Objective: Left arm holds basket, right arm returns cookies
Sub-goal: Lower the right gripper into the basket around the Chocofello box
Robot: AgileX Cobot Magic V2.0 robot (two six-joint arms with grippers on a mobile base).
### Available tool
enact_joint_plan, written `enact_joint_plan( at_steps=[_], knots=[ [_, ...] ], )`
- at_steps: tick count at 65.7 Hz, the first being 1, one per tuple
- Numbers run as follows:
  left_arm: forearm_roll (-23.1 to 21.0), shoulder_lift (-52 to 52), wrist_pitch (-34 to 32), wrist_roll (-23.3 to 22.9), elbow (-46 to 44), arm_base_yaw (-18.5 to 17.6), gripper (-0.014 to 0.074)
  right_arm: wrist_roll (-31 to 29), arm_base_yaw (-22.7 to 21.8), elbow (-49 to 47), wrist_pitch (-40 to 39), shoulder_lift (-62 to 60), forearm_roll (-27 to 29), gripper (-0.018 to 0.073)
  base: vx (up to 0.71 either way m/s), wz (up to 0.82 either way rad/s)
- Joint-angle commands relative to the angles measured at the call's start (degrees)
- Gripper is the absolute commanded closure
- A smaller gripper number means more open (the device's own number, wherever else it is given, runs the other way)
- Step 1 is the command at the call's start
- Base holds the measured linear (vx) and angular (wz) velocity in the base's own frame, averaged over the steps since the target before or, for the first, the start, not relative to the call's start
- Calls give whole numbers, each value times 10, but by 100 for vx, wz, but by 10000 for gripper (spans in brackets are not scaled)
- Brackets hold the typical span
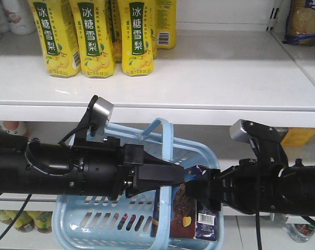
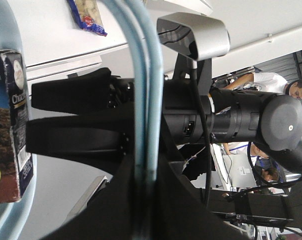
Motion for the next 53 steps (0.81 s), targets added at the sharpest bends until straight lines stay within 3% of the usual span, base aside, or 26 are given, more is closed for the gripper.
enact_joint_plan(
  at_steps=[1, 53],
  knots=[
    [-67, -18, 30, 11, -21, -3, 599, -8, 0, -21, -32, -7, 10, 74, 0, 0],
    [-67, -18, 30, 11, -21, -3, 599, -5, 0, -21, -61, 2, -17, 74, 0, 0]
  ],
)
